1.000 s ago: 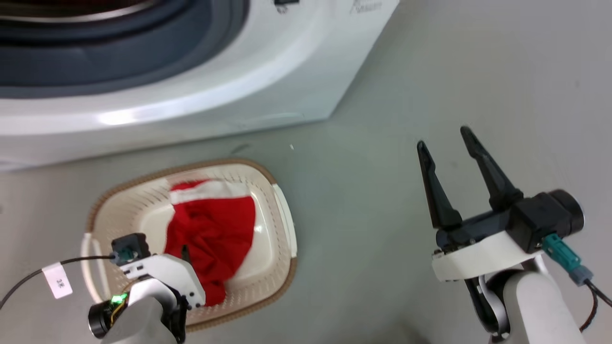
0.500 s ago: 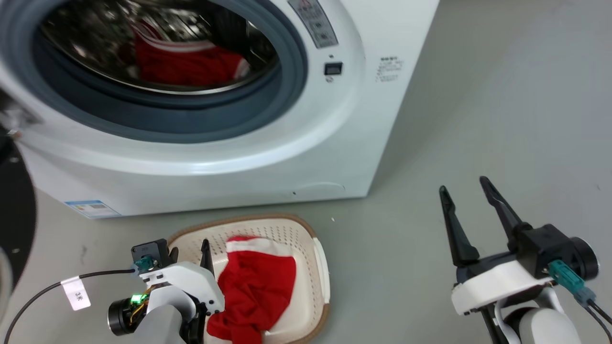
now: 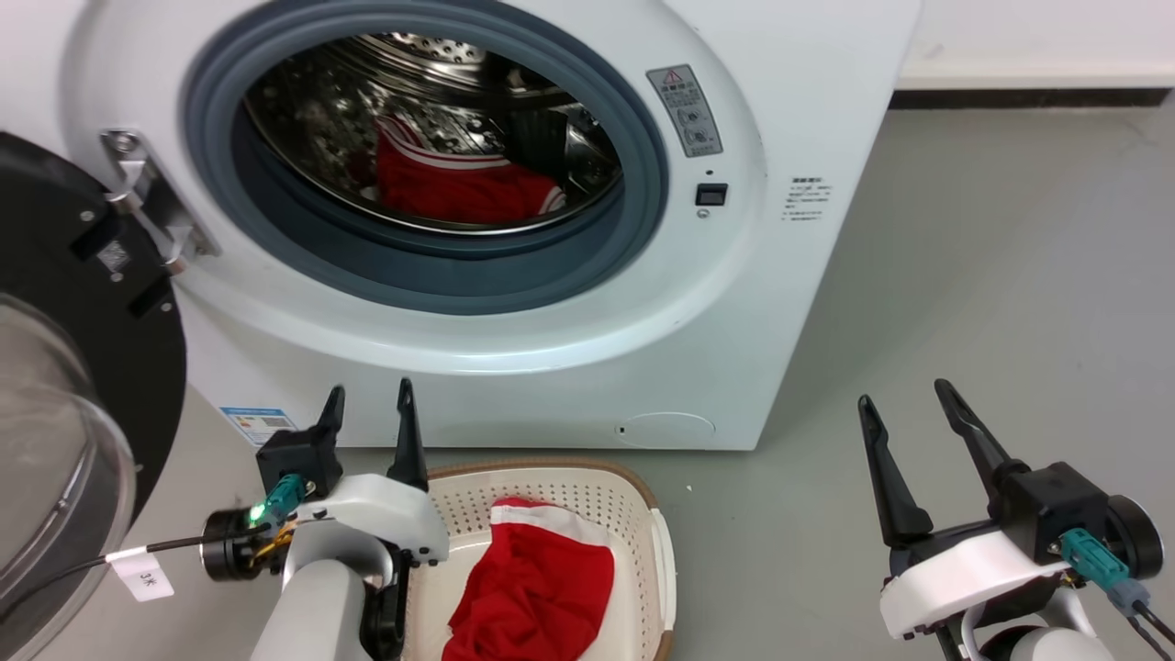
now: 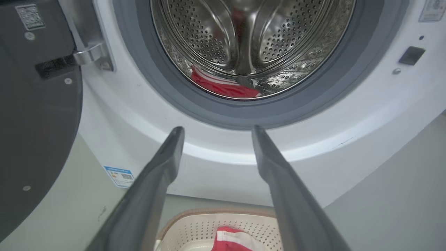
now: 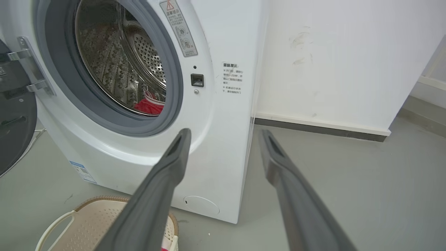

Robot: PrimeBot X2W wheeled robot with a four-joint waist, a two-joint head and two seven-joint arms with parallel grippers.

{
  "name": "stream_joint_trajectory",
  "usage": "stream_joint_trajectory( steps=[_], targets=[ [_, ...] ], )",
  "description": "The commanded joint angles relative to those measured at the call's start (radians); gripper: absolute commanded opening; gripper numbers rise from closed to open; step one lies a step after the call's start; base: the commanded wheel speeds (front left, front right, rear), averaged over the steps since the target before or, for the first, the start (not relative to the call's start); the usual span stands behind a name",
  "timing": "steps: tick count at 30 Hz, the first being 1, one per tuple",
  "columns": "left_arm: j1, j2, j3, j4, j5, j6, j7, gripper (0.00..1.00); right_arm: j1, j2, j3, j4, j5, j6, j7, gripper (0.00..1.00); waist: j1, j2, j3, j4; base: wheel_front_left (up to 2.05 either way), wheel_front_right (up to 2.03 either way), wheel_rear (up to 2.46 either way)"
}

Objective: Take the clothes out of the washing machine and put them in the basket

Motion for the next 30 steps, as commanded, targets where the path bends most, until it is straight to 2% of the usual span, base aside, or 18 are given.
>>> stream_joint_trajectory(
  steps=[1, 7, 12, 22, 30],
  targets=[
    [0.011, -0.001, -0.001, -0.019, 0.007, 0.003, -0.002, 1.0, 0.012, 0.001, -0.003, -0.008, 0.0, -0.001, 0.001, 1.0, 0.0003, 0.0, -0.009, 0.01, 0.0, 0.0, 0.0],
    [0.02, -0.007, -0.025, -0.152, 0.067, 0.001, -0.002, 1.0, 0.024, 0.002, -0.019, -0.028, 0.005, -0.001, 0.015, 1.0, 0.0003, 0.0, -0.02, 0.031, 0.0, 0.0, 0.0],
    [-0.042, -0.011, -0.059, -0.156, 0.087, -0.016, -0.002, 1.0, 0.022, 0.002, -0.03, -0.05, -0.005, -0.001, 0.026, 1.0, 0.0003, 0.0, -0.009, 0.049, 0.0, 0.0, 0.0],
    [-0.271, -0.014, -0.108, 0.047, 0.072, -0.047, 0.004, 1.0, -0.015, 0.002, 0.0, -0.106, -0.016, -0.001, 0.046, 1.0, 0.0003, 0.0, 0.087, 0.041, 0.0, 0.0, 0.0],
    [-0.524, -0.001, -0.098, 0.256, 0.054, -0.069, 0.01, 1.0, -0.06, 0.002, 0.015, -0.148, -0.014, -0.001, 0.054, 1.0, 0.0003, 0.0, 0.212, 0.011, 0.0, 0.0, 0.0]
  ],
)
